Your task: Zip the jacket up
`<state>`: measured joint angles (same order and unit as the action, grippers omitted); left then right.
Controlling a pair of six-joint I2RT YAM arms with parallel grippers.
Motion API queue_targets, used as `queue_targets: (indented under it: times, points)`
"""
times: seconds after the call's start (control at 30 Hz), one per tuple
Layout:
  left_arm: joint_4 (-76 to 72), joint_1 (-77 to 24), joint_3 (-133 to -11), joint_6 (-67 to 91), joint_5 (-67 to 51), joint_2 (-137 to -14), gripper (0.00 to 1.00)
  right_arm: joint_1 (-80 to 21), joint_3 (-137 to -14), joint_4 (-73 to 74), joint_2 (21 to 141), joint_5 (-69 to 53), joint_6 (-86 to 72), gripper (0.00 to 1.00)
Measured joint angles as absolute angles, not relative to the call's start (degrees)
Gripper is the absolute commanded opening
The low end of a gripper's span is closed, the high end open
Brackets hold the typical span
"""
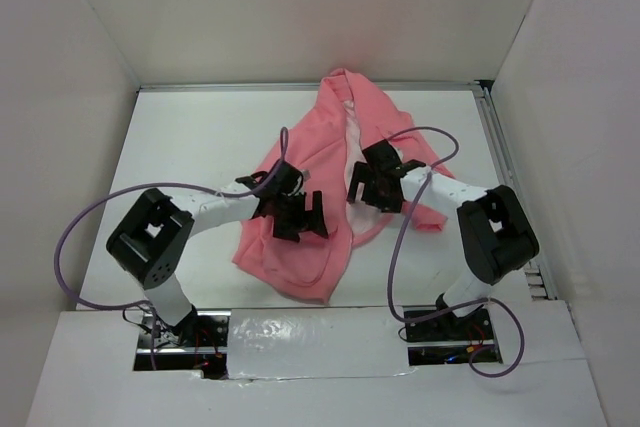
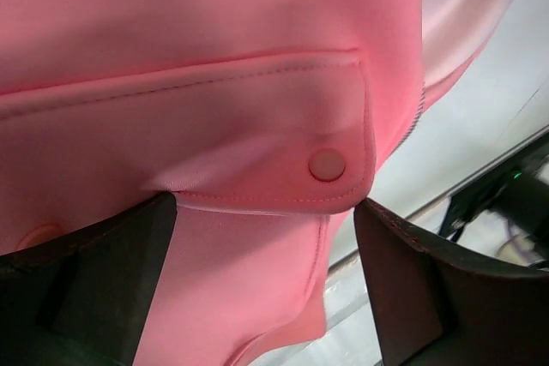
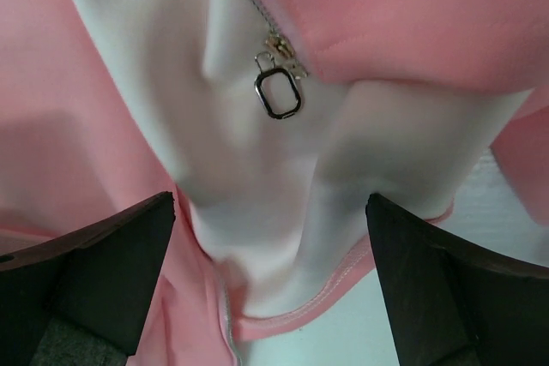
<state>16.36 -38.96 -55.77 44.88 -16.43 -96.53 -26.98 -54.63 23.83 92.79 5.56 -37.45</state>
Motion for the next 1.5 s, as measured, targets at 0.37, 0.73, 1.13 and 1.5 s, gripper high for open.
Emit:
queue_targets:
  times: [0.37,0.73,1.13,1.5]
  points:
    - [14.1,-24.6,-62.7,39.3,-18.4,-102.3,0.99,-26.5,-71.9,26.5,93.9,8.0,-32.5,0.97]
    - [16.3,-24.5,-55.1,37.2,-14.7,-87.0,0.99,-21.6,-80.7,29.9,110.0,12.0,-32.1,0.87]
    - [15.7,-24.9,-52.8,35.9,-15.8,-85.2,0.99,-20.0,-86.6,32.6,119.0,16.4,-33.3,0.41]
    - [14.8,-26.1,-52.8,36.0,-16.4,-87.5,0.99,-19.6,-86.6,32.4,112.0,17.8,-31.4,0.0]
